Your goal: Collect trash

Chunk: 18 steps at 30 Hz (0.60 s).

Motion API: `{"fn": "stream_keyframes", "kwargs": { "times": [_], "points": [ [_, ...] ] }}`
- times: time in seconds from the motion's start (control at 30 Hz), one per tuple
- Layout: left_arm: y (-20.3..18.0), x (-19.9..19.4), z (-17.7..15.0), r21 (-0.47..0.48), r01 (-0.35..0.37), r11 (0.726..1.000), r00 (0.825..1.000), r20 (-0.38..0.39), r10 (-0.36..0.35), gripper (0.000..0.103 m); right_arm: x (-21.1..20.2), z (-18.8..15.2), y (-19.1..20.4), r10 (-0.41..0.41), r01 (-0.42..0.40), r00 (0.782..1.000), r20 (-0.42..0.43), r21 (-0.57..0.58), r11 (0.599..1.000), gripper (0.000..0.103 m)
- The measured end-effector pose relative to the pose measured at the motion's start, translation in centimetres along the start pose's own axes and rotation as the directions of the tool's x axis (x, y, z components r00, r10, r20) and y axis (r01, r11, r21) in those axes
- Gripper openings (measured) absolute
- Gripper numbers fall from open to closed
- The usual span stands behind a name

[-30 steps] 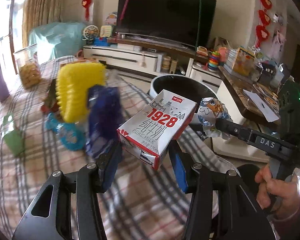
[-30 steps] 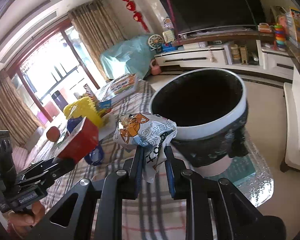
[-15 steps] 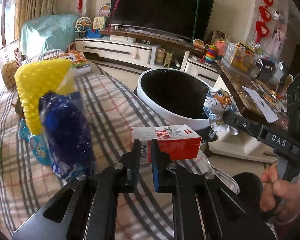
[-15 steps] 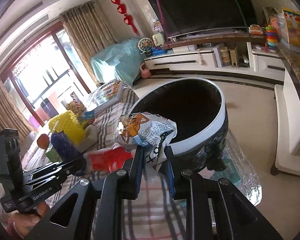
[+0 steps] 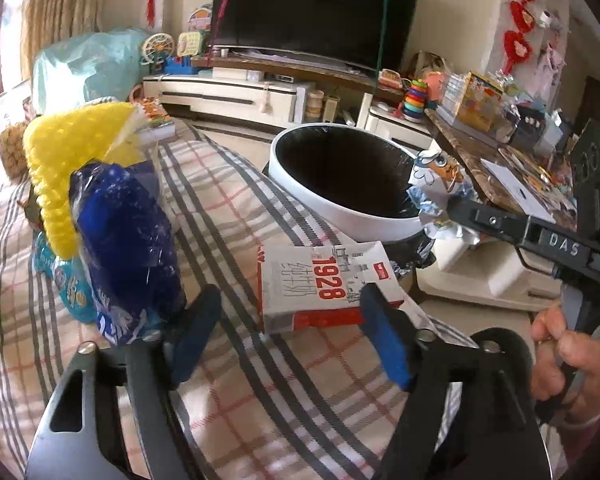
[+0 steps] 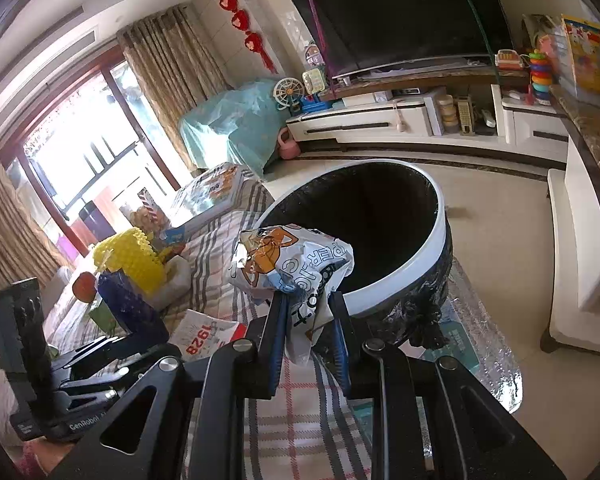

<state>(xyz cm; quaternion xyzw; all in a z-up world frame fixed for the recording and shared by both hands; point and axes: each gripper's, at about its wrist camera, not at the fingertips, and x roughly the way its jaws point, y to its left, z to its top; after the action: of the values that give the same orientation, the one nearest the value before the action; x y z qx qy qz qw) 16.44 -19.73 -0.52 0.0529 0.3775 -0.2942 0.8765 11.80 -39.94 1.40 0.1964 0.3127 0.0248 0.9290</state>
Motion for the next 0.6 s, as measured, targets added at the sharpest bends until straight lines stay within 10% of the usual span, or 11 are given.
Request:
{"fn": "stream_keyframes", "kwargs": {
  "times": [0.6],
  "points": [
    [-0.7,3.2,1.8,0.214,0.247,0.945,0.966,-0.137,-0.221,0.091,-0.9,-0.1,-1.0,-0.043,0.042,0.999,0.013,0.039,0.998,0.021]
  ]
}}
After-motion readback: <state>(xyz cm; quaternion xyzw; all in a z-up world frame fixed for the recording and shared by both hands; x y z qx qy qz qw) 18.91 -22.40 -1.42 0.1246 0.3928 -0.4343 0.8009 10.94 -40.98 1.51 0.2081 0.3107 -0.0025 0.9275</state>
